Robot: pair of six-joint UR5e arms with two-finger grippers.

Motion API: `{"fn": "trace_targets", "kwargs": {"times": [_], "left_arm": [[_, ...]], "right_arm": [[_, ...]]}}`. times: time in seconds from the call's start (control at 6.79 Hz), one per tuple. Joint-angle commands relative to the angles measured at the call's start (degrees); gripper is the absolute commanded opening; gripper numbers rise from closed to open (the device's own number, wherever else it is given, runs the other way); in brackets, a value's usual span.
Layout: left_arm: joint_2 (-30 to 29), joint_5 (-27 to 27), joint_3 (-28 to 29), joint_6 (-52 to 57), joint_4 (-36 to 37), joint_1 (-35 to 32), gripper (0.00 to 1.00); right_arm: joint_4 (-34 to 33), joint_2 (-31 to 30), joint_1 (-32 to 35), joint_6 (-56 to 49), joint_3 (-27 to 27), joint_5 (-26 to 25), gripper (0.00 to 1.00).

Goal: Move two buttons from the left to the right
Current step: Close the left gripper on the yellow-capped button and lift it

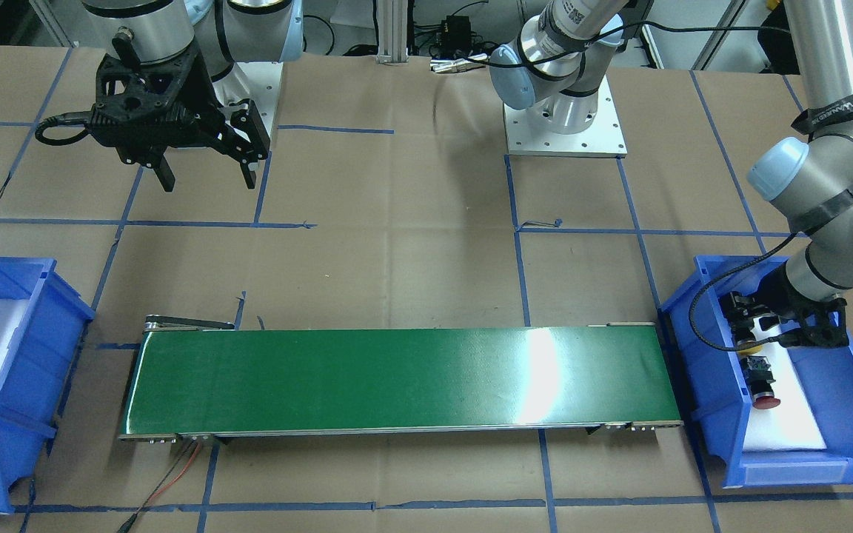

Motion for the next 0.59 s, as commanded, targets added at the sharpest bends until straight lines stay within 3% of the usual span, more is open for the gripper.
{"fn": "trace_targets", "kwargs": {"times": [0.0,0.44], "left_arm": [[-0.1,0.3,-0.6,-0.2,0.5,0.0,0.97],[0.0,0.3,-0.2,-0.6,0.5,0.0,0.20]], "right_arm": [[0.1,0.0,0.0,0.0,0.0,0.0,1.00],[0.0,0.1,0.0,0.0,0.0,0.0,1.00]]}}
